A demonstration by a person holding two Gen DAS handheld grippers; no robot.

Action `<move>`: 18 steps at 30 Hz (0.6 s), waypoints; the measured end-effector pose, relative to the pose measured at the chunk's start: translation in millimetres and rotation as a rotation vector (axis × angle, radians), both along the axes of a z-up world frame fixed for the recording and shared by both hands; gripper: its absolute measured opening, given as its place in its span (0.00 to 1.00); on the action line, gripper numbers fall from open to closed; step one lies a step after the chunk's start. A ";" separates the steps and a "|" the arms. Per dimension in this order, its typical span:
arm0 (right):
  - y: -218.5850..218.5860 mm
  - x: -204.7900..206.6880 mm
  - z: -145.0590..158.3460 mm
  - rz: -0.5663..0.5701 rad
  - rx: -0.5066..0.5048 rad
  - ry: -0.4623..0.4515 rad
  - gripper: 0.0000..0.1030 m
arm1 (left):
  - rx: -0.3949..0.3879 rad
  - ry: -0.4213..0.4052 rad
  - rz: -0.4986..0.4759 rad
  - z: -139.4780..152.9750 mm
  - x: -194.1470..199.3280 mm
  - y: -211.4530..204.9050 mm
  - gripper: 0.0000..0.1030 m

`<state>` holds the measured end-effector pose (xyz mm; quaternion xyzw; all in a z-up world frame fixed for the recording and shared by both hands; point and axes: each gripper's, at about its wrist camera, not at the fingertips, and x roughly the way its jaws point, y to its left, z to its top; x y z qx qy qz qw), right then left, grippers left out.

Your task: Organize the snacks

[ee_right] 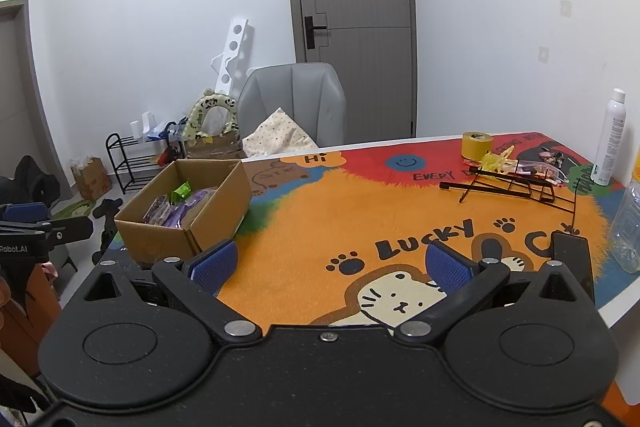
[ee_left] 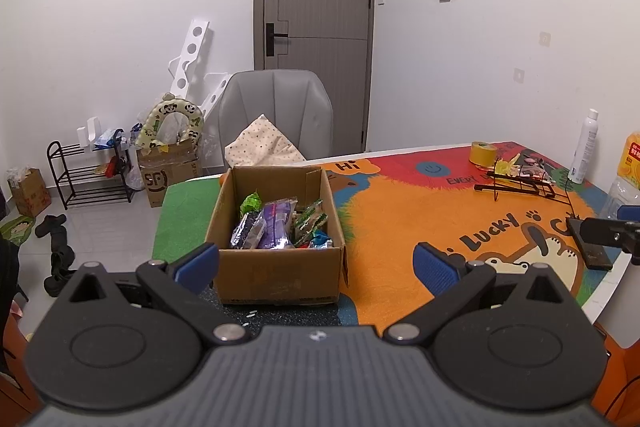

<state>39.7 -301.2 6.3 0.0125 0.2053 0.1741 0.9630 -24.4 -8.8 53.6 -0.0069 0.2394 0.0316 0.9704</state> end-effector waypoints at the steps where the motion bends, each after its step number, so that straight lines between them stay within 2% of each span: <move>1: 0.1 0.1 -0.3 0.000 0.000 0.000 1.00 | -0.001 0.001 -0.001 -0.3 0.4 -0.1 0.99; 18: 0.5 1.2 -1.9 0.000 0.000 0.006 1.00 | 0.003 -0.001 -0.002 -3.2 2.0 -3.0 0.99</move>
